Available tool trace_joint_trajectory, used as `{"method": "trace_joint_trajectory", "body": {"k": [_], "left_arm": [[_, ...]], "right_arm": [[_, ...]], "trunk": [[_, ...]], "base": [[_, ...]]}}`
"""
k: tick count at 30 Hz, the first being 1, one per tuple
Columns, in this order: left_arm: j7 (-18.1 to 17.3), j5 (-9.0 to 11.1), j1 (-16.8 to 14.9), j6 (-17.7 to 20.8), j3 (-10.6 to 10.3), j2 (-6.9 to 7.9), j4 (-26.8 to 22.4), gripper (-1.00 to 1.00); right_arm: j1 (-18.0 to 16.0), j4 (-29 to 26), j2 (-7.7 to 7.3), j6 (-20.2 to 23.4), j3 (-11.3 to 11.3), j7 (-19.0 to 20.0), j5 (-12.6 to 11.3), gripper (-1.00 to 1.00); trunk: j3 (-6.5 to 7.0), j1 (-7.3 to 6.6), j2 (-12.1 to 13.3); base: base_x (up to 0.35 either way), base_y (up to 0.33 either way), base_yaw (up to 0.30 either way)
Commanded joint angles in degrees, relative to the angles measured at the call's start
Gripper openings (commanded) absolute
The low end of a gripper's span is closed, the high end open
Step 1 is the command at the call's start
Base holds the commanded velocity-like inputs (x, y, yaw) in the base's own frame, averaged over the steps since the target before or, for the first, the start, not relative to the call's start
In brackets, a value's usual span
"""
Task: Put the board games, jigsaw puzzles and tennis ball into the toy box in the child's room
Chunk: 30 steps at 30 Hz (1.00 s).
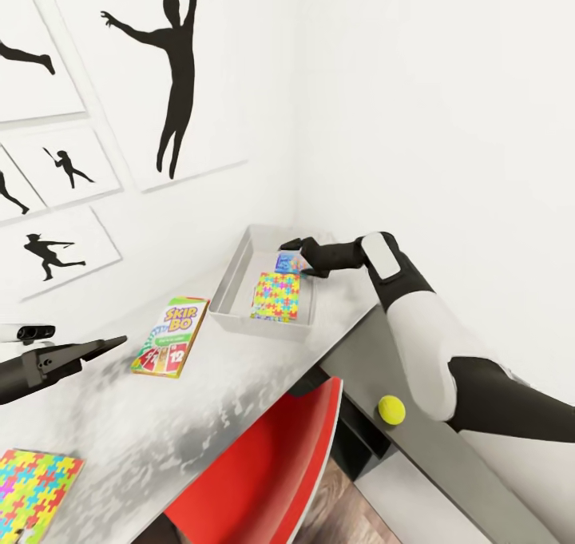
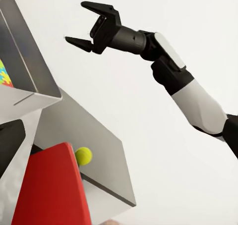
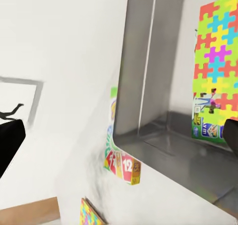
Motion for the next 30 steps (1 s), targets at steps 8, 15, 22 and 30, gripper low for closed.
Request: {"method": "trace_joint_trajectory", "body": {"k": [8,15,22,30], "left_arm": [[-0.2,-0.1,0.0,0.6,0.0,0.25,0.0,1.00],[-0.2,-0.1,0.0,0.6,0.1,0.37,0.0,1.00],[-0.2,-0.1,0.0,0.6,0.0,0.34,0.0,1.00],[-0.2,-0.3,0.3,0.6,2.1,0.21,0.1,1.00]], "right_arm": [[3.1,-5.4,-1.19,1.2,-0.4,1.1,-1.6,1.00],[7.8,-11.1,-4.35,1.2,-0.2,1.3,-8.8,1.00],[16.6,-19.9,-9.62,1.2,0.1,3.9,-15.2,1.00],[31.4,-31.0,-17.89,1.2,0.2,18.5,-18.0,1.00]], "trunk": [[0.58,0.04,-0.1],[1.14,0.04,-0.1],[1.69,0.04,-0.1],[2.31,0.04,-0.1]], "base": [[0.000,0.000,-0.154],[0.000,0.000,-0.185],[0.000,0.000,-0.196],[0.000,0.000,-0.198]]}}
